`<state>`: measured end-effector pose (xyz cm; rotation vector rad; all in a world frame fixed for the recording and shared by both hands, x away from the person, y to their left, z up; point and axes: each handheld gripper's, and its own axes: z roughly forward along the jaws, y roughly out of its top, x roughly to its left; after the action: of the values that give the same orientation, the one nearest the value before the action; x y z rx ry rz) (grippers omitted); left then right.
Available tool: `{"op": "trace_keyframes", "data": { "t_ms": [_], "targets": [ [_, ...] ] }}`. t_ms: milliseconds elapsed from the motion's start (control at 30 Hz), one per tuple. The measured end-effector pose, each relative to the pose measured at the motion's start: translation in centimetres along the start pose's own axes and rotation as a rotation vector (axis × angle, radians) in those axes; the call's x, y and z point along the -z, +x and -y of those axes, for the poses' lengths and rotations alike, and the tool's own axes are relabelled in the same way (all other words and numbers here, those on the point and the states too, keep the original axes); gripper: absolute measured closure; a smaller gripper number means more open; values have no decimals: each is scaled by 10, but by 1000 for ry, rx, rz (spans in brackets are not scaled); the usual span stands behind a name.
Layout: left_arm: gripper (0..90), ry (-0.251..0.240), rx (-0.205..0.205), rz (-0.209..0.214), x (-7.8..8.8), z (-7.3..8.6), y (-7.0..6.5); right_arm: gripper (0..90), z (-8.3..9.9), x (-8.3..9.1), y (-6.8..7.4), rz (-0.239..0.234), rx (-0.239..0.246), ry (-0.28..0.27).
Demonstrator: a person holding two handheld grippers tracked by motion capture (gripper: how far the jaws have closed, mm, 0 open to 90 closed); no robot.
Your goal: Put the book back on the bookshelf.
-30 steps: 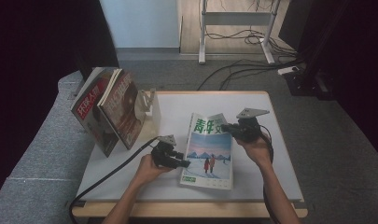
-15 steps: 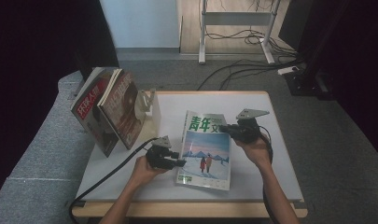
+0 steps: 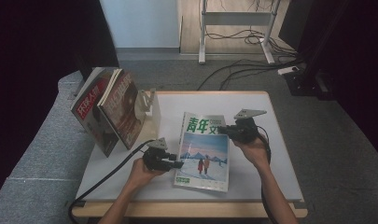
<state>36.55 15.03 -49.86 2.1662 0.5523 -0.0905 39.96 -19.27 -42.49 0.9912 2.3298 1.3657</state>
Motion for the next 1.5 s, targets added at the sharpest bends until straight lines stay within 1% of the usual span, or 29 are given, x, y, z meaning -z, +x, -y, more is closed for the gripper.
{"op": "trace_keyframes", "data": {
  "t_ms": [67,133,200,333,400,500,567,700,900,933,1033,1067,1133,1267,1367,1433,1467,1500],
  "targets": [
    [599,-4,7,13,0,-1,4,849,0,-2,0,9,6,2],
    [604,-8,9,12,0,-3,9,853,-3,-3,0,17,14,-5],
    [610,-19,3,-6,0,-7,12,853,-7,-2,-1,30,23,-8],
    [629,-58,-9,-50,2,-16,21,855,-20,2,-4,52,27,-30],
    [632,-60,-16,-59,2,-15,21,854,-25,4,-4,53,27,-38],
    [632,-69,-26,-78,2,-10,18,850,-25,4,-1,46,46,-31],
    [634,-82,-28,-79,4,-6,17,851,-22,3,-1,35,36,-38],
    [638,-89,-40,-91,7,-2,13,847,-19,3,0,18,30,-44],
    [652,-99,-36,-81,10,2,12,830,-20,7,3,3,42,-44],
    [661,-107,-25,-70,12,4,11,825,-20,8,4,1,45,-43],
    [671,-120,-39,-69,15,7,8,827,-19,8,3,9,44,-39],
    [674,-121,-41,-69,16,8,7,826,-18,8,2,3,34,-45],
    [680,-120,-53,-71,17,8,5,827,-17,9,0,0,23,-52],
    [689,-113,-73,-74,20,9,0,828,-18,10,0,1,21,-57],
    [695,-115,-85,-71,23,10,-3,854,-19,12,2,-8,24,-68],
    [698,-119,-101,-71,25,12,-5,859,-20,12,4,-10,33,-76],
    [700,-119,-101,-71,25,12,-5,860,-21,12,6,-11,37,-81],
    [702,-127,-121,-74,27,14,-9,861,-23,12,7,-11,43,-85]
  ]
}}
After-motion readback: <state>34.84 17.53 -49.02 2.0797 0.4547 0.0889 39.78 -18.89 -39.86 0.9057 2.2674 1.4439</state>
